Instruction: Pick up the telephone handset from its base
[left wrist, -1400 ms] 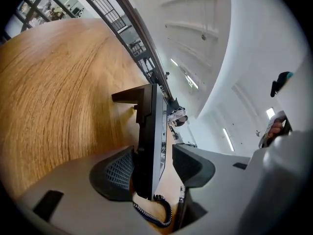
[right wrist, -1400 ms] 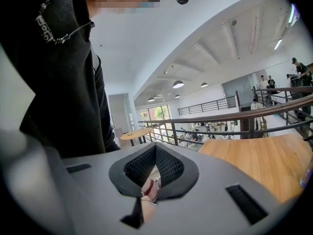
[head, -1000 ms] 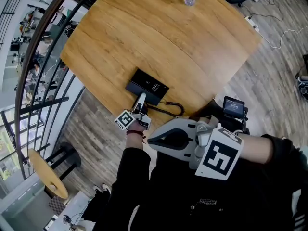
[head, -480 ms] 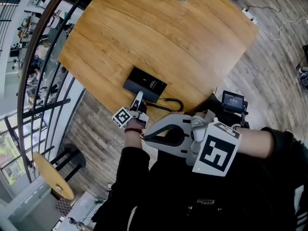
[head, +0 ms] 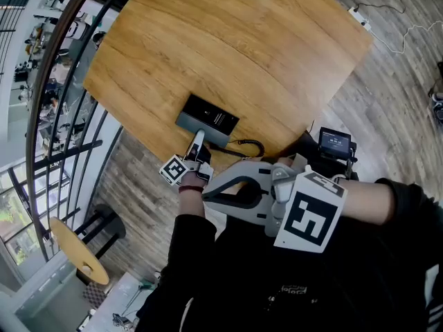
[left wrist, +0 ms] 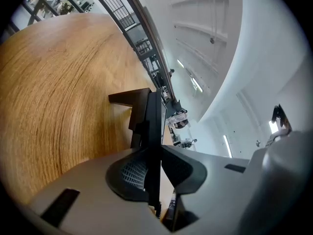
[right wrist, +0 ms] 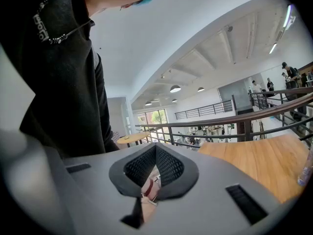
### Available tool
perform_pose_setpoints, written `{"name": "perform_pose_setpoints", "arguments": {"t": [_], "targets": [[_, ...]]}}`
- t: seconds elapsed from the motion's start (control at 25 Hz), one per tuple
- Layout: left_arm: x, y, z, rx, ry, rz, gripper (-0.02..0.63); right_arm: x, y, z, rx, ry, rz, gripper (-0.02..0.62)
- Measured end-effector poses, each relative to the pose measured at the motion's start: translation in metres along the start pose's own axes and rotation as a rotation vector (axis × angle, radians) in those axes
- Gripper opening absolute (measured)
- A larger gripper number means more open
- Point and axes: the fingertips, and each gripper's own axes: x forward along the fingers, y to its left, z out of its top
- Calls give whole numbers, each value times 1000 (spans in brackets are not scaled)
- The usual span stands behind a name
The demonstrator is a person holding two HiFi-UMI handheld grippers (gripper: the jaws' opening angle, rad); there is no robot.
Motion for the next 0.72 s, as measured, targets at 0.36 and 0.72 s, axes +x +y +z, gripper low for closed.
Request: {"name": "perform_pose_setpoints", "arguments": {"t": [0.36, 0.72], "targets": [[0, -6, 0, -16, -30, -28, 80, -1, -4, -1, 7, 3, -1, 18], [-1, -17, 4, 11, -65, -72, 80, -6, -3, -3, 6, 1, 4, 17]]}}
